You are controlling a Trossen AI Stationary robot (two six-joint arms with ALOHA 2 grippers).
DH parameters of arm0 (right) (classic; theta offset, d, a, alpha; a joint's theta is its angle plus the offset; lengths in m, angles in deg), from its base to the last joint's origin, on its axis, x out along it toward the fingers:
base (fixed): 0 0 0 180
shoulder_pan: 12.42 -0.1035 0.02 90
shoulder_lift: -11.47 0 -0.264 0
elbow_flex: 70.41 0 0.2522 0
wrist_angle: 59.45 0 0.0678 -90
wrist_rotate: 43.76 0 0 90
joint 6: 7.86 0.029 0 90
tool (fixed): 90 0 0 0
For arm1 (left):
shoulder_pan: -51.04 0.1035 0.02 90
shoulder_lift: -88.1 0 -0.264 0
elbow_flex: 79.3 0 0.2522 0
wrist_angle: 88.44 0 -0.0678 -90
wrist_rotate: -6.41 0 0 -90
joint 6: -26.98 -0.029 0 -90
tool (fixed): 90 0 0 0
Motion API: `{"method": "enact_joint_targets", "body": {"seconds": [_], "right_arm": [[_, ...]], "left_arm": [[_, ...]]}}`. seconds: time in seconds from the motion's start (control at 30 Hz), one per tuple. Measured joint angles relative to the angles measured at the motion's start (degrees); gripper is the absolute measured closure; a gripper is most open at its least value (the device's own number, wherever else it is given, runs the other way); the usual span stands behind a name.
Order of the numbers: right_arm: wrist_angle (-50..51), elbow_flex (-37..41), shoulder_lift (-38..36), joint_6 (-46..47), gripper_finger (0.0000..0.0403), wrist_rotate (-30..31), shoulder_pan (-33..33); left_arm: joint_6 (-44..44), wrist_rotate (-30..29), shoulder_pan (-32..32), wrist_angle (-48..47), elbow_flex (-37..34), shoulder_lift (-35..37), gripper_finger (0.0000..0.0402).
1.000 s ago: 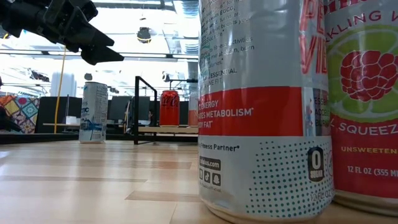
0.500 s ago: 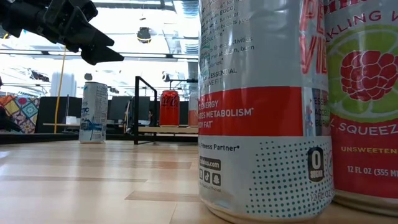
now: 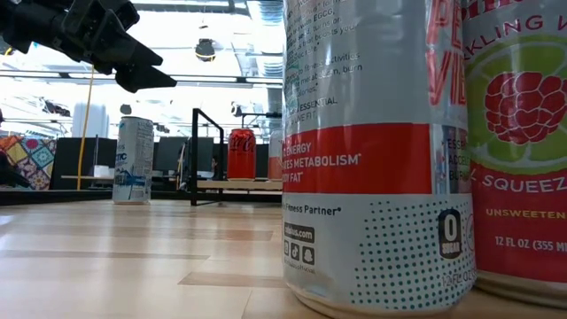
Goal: Place canned beverage on shelf
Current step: Put the top right white blue soda can on the shelf
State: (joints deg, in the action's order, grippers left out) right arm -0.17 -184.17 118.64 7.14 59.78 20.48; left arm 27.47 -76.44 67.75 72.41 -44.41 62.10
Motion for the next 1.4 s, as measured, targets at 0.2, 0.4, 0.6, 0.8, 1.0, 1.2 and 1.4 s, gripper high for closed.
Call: {"method": "enact_joint_targets", "body": {"seconds": [0.2, 0.4, 0.6, 0.8, 1.0, 1.2, 1.4], "right_arm": [[-0.1, 0.0, 0.0, 12.9, 0.0112, 4.9, -1.9], [-0.3, 0.0, 0.0, 18.9, 0.0111, 9.0, -2.3], [0.6, 0.0, 0.0, 21.9, 0.0111, 9.9, -2.4], [1.2, -2.6, 0.0, 24.5, 0.0111, 11.0, -2.6], [4.3, -3.7, 0.0, 28.6, 0.0111, 13.4, -3.4], [7.4, -3.7, 0.0, 31.1, 0.0111, 15.4, -4.0], [9.1, -3.7, 0.1, 32.1, 0.0111, 18.1, -4.3]], "left_arm": [[0.0, 0.0, 0.0, 0.0, 0.0, 0.0, 0.0033], [0.0, 0.6, 0.0, 0.0, 0.0, 0.0, 0.0033], [0.0, 0.6, 0.0, 0.0, 0.0, 0.0, 0.0033], [-0.2, 0.6, 0.0, 0.3, 0.0, 0.0, 0.0033], [-0.7, 0.6, 0.0, 0.7, 0.0, 0.0, 0.0033], [-0.7, 0.6, 0.0, 0.7, 0.0, 0.0, 0.0033], [-0.7, 0.7, 0.0, 0.5, 0.0, 0.0, 0.0033]]}}
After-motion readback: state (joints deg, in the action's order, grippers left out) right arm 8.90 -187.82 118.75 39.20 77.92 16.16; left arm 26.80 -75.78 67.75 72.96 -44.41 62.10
